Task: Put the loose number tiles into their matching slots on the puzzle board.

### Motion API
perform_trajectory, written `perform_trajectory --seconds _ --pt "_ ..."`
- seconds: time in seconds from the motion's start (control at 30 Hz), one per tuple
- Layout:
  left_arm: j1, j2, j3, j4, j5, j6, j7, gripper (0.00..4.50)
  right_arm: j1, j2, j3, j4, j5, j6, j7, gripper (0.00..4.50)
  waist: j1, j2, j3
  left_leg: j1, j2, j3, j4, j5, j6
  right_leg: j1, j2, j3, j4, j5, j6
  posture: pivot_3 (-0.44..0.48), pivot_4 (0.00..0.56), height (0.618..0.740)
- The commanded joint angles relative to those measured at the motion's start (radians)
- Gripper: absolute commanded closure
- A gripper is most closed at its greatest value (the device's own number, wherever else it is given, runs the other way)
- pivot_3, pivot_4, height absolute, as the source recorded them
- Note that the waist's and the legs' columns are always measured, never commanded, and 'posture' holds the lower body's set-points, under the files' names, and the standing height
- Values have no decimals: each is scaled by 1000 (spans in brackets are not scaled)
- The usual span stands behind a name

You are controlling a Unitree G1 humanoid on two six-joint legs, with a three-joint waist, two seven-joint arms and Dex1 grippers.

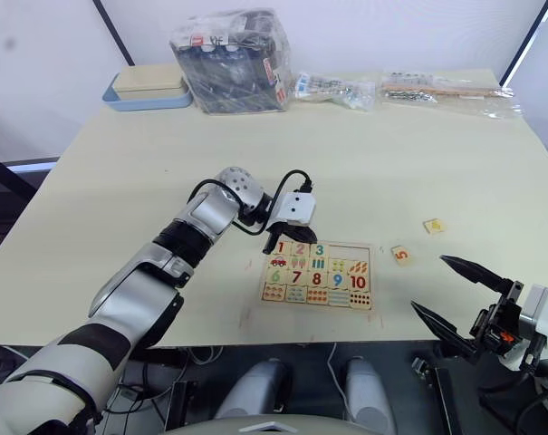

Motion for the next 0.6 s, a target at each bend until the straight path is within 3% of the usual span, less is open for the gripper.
perform_trajectory --seconds 0.03,0.17,0.37,0.5,0.6 --pt "5 21 73 -27 -30 20 37 4371 -1 0 -1 -15 8 -16 1 0 0 0 0 0 0 0 0 0 0 0 0 0 0 0 0 0 150 740" --pt "52 48 168 -124 -114 111 45 4371 -5 3 7 -15 0 -18 -7 0 -3 0 0 0 0 0 0 0 0 0 0 0 0 0 0 0 150 740" --pt "199 101 318 -440 -263 403 117 4371 -11 13 27 -16 -25 -21 -36 0 -1 0 0 0 1 -1 0 0 0 0 0 0 1 0 0 0 150 740" --pt "323 117 445 -665 -377 616 235 4371 -32 27 52 -38 -42 -5 -93 0 0 1 0 0 1 -1 0 0 0 0 -1 0 1 0 0 0 150 740" --pt "422 102 532 -776 -415 619 346 4371 -42 31 55 -49 -20 24 -134 0 1 1 -1 1 1 -1 0 0 0 0 -1 0 1 0 0 0 150 740"
